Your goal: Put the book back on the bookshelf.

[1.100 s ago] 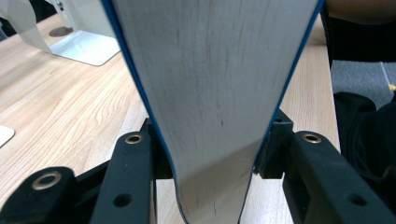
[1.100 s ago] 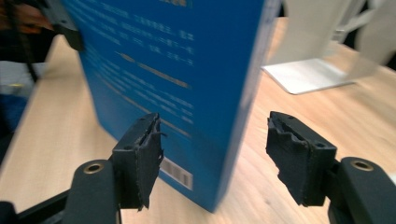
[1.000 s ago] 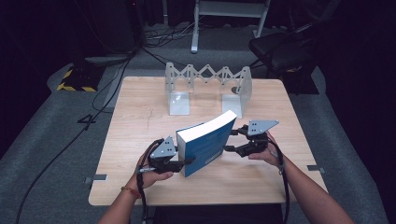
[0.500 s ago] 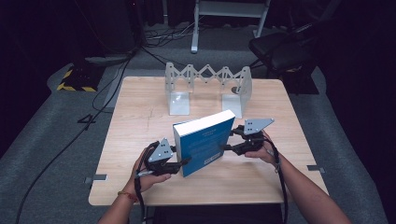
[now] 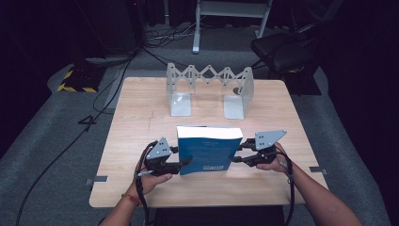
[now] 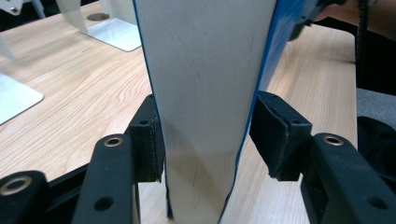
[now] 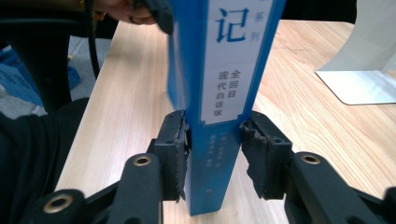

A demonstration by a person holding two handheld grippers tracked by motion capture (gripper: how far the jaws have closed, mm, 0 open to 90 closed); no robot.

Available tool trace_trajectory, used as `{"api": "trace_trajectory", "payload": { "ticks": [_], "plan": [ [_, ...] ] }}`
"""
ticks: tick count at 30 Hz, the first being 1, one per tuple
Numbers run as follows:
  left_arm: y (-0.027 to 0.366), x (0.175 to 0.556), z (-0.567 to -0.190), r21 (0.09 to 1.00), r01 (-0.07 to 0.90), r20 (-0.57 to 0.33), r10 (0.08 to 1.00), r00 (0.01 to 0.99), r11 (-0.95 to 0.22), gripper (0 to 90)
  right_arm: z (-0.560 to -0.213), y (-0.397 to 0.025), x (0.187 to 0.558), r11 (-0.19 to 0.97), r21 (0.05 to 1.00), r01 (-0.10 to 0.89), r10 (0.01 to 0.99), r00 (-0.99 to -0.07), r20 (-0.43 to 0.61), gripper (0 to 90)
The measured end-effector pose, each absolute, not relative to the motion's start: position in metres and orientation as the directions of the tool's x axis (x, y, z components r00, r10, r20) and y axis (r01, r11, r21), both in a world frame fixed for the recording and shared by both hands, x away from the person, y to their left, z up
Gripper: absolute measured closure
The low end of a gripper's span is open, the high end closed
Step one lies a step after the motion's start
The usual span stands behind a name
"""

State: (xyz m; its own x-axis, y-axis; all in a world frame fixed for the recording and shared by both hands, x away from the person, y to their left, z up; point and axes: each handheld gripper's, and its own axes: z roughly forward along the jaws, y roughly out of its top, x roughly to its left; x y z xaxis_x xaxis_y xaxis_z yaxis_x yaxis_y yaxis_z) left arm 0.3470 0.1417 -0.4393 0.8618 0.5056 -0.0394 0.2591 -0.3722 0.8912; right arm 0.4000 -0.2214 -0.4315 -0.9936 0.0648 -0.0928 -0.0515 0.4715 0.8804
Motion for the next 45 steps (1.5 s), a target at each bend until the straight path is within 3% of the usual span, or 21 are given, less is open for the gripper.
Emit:
{"api": "trace_trajectory", "payload": {
  "ticks": [19,36,41,45],
  "plan": [
    [0.073,0.387,-0.438,0.887,0.181,-0.01,0.375,0.927,-0.424,44.9,-0.436,-0.293,0.374,0.434,0.9,0.045,0.237,-0.969,-0.066,62.0],
    [0.083,0.369,-0.446,0.829,0.122,0.142,0.415,0.899,-0.546,48.9,-0.445,-0.258,0.386,0.361,0.931,0.051,0.249,-0.968,-0.043,56.5],
    [0.083,0.368,-0.45,0.851,0.136,0.112,0.429,0.896,-0.508,48.8,-0.441,-0.257,0.387,0.307,0.95,0.056,0.244,-0.97,-0.022,57.1],
    [0.075,0.368,-0.454,0.846,0.116,0.162,0.459,0.873,-0.52,46.3,-0.436,-0.253,0.386,0.296,0.954,0.048,0.258,-0.966,-0.032,58.7]
  ]
}}
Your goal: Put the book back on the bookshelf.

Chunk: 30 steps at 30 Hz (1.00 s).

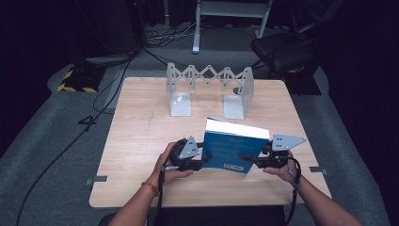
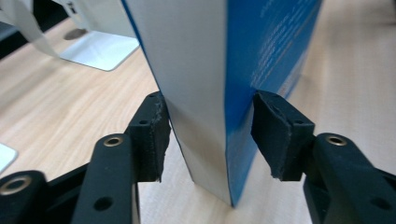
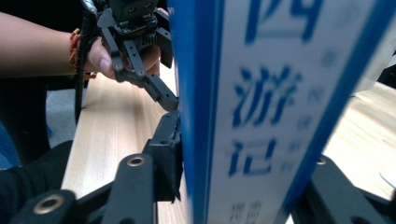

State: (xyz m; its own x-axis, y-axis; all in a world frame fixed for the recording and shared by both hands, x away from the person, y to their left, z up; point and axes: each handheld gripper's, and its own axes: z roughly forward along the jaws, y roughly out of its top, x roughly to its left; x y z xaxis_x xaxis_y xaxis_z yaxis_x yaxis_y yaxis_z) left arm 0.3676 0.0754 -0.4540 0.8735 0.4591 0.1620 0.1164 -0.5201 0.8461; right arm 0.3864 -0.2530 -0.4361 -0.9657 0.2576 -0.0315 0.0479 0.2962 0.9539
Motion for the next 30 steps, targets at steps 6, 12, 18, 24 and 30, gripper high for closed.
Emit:
{"api": "trace_trajectory", "payload": {
  "ticks": [6,12,18,24,30],
  "plan": [
    [0.062,0.371,-0.453,0.83,0.107,0.213,0.488,0.846,-0.548,42.6,-0.429,-0.252,0.379,0.356,0.935,0.007,0.278,-0.955,-0.098,61.4],
    [0.047,0.386,-0.454,0.823,0.108,0.23,0.502,0.834,-0.558,42.5,-0.426,-0.258,0.38,0.377,0.926,-0.005,0.345,-0.927,-0.145,61.6],
    [0.034,0.41,-0.453,0.839,0.135,0.201,0.531,0.823,-0.528,41.2,-0.431,-0.269,0.393,0.329,0.943,0.051,0.425,-0.9,-0.1,61.2],
    [0.029,0.42,-0.452,0.882,0.139,0.176,0.587,0.79,-0.451,53.9,-0.432,-0.271,0.397,0.297,0.952,0.076,0.501,-0.861,-0.087,59.1],
    [0.031,0.418,-0.454,0.859,0.149,0.18,0.562,0.807,-0.49,46.9,-0.431,-0.269,0.396,0.302,0.951,0.07,0.499,-0.861,-0.095,59.3]
  ]
}}
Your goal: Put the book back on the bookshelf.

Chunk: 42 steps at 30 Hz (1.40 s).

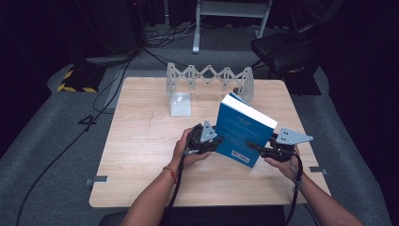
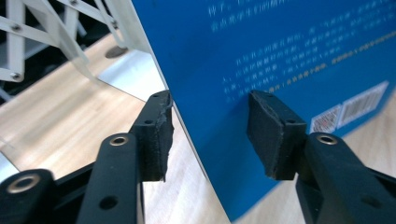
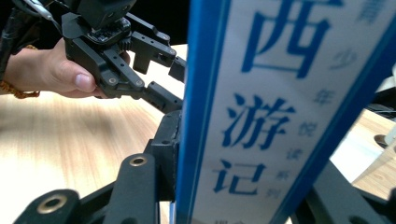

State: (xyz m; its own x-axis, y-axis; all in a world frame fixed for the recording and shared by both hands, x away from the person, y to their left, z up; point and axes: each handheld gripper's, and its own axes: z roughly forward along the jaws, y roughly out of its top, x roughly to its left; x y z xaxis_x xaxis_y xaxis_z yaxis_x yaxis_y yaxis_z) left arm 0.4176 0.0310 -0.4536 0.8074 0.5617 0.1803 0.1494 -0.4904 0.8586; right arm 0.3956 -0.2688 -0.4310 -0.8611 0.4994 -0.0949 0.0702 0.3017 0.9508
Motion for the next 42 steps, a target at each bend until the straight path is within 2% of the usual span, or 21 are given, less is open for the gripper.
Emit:
{"api": "trace_trajectory", "payload": {
  "ticks": [4,8,11,17,19,23,32,33,38,42],
  "plan": [
    [0.043,0.407,-0.453,0.844,0.159,0.184,0.554,0.812,-0.513,43.5,-0.429,-0.267,0.396,0.306,0.949,0.075,0.467,-0.88,-0.081,59.6],
    [0.066,0.394,-0.46,0.793,0.228,0.135,0.527,0.839,-0.566,35.6,-0.419,-0.263,0.4,0.302,0.95,0.076,0.462,-0.884,-0.076,59.3],
    [0.093,0.38,-0.47,0.737,0.288,0.138,0.553,0.822,-0.612,32.7,-0.418,-0.263,0.402,0.3,0.951,0.072,0.456,-0.887,-0.077,60.3],
    [0.138,0.364,-0.484,0.694,0.411,0.061,0.617,0.785,-0.591,27.7,-0.419,-0.264,0.403,0.285,0.955,0.077,0.46,-0.886,-0.066,60.8],
    [0.152,0.36,-0.489,0.676,0.435,0.062,0.634,0.771,-0.595,25.0,-0.419,-0.264,0.403,0.287,0.955,0.076,0.457,-0.887,-0.066,60.8],
    [0.172,0.357,-0.496,0.681,0.485,-0.009,0.655,0.755,-0.549,25.2,-0.421,-0.263,0.401,0.275,0.958,0.077,0.477,-0.877,-0.066,60.6],
    [0.181,0.365,-0.501,0.69,0.497,-0.02,0.673,0.739,-0.526,26.1,-0.419,-0.263,0.403,0.284,0.956,0.077,0.477,-0.876,-0.07,60.9],
    [0.184,0.367,-0.501,0.692,0.512,-0.041,0.679,0.733,-0.51,26.4,-0.419,-0.263,0.405,0.288,0.954,0.08,0.478,-0.876,-0.07,61.1],
    [0.184,0.37,-0.503,0.696,0.498,-0.004,0.691,0.723,-0.518,22.5,-0.417,-0.261,0.41,0.293,0.952,0.089,0.486,-0.871,-0.069,61.4],
    [0.182,0.369,-0.504,0.697,0.523,-0.013,0.721,0.693,-0.49,20.4,-0.416,-0.259,0.414,0.296,0.951,0.094,0.494,-0.867,-0.068,61.4]
  ]
}}
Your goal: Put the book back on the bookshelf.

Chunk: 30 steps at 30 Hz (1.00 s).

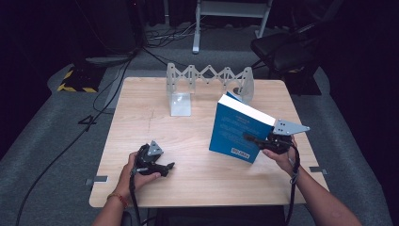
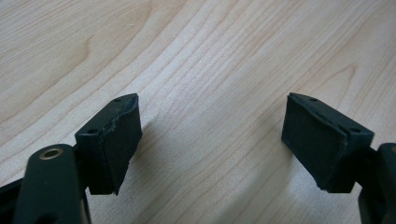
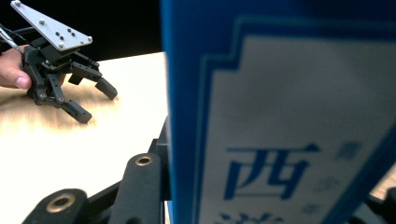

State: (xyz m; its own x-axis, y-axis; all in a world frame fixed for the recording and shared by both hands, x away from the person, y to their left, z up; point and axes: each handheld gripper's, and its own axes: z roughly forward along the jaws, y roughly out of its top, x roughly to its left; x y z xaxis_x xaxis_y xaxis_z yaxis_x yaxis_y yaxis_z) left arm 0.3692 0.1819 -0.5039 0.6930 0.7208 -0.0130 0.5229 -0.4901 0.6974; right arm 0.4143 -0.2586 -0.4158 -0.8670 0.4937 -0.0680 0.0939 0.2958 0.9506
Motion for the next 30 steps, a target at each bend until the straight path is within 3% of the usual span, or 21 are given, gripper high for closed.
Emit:
{"api": "trace_trajectory", "payload": {
  "ticks": [14,30],
  "plan": [
    [0.181,0.372,-0.504,0.691,0.553,-0.019,0.753,0.658,-0.465,16.7,-0.412,-0.249,0.432,0.279,0.954,0.107,0.532,-0.845,-0.061,61.8],
    [0.183,0.374,-0.504,0.688,0.582,-0.023,0.789,0.614,-0.433,15.0,-0.378,-0.216,0.464,0.365,0.929,0.059,0.551,-0.818,-0.165,62.1]
  ]
}}
